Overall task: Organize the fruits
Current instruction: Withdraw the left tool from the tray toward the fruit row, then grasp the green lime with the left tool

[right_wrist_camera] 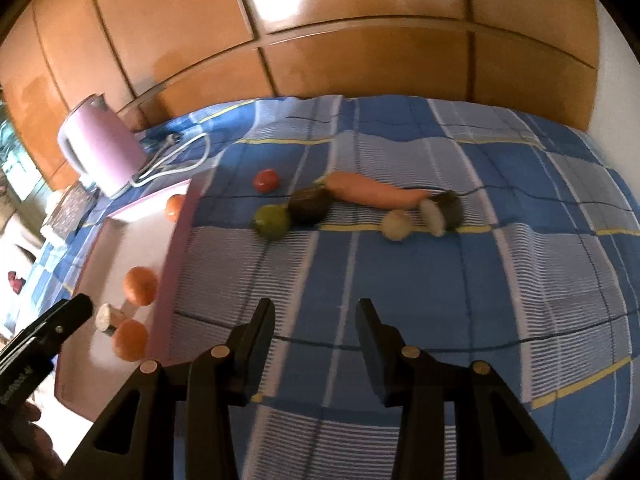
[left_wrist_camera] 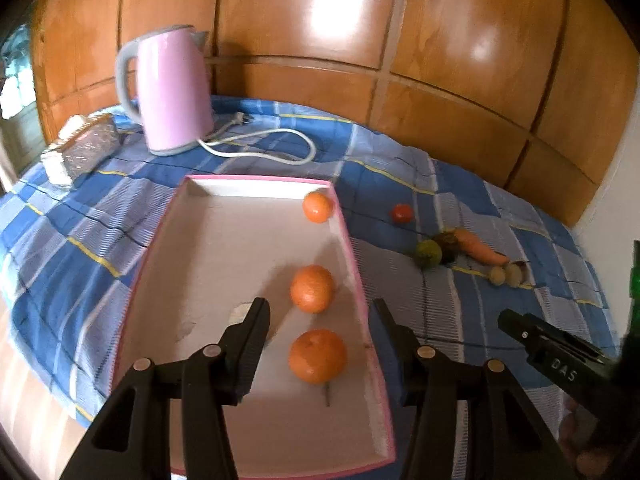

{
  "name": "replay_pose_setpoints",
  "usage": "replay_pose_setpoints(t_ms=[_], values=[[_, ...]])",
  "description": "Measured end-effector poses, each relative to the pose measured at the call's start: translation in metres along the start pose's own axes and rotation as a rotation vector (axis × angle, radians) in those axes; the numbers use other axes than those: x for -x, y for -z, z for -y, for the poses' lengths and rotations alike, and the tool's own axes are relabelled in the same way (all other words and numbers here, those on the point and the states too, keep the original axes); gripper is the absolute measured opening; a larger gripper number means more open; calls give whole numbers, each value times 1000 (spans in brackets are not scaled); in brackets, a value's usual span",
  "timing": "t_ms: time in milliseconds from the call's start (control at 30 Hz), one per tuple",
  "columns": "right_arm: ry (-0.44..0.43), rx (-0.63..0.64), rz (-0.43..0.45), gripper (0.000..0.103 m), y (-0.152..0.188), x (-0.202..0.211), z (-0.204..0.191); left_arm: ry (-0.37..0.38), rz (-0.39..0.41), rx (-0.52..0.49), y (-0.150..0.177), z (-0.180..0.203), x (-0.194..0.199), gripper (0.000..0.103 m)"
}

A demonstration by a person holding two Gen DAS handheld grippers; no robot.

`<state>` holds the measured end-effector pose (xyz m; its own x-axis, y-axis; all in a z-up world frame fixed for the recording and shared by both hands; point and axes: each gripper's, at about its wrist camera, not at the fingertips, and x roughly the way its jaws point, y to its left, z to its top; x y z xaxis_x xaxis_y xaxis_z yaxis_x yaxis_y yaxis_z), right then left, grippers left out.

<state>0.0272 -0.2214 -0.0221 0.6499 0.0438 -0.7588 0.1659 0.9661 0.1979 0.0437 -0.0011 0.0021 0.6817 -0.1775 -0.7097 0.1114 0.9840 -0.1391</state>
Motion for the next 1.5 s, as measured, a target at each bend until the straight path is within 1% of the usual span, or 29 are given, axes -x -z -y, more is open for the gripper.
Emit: replay_pose_setpoints(t_ms=[200, 467, 500, 533, 600, 700, 767, 1000, 1100, 1300, 1367, 1500], values=[[30, -52, 9, 42, -2, 1, 25, 40, 4, -57, -3, 23, -3, 51], [60, -107, 8, 42, -4, -1, 50, 106, -24, -98, -9, 53, -21, 51], [63, -110, 9, 42, -4, -1, 52, 120, -32, -101, -10, 57, -24, 50], [66, -114, 12, 42, -4, -1, 55, 127, -40, -107, -11, 61, -28, 45], [71, -120, 13, 42, -5, -1, 59, 141, -52, -118, -13, 68, -34, 39], [74, -131, 13, 42, -6, -3, 65, 165, -68, -125, -15, 77, -45, 36], [78, -140, 11, 42, -7, -4, 70, 180, -86, -119, -17, 81, -54, 36], [65, -141, -11, 42, -9, -14, 76, 184, -131, -97, -21, 89, -83, 35], [64, -133, -11, 42, -11, -17, 76, 181, -143, -104, -23, 94, -92, 35], [31, -131, -26, 42, -15, -26, 75, 186, -150, -121, -30, 105, -107, 35], [22, -118, -30, 42, -17, -30, 73, 196, -160, -115, -33, 107, -113, 33], [5, -118, -38, 42, -18, -36, 72, 193, -165, -104, -39, 109, -123, 33]])
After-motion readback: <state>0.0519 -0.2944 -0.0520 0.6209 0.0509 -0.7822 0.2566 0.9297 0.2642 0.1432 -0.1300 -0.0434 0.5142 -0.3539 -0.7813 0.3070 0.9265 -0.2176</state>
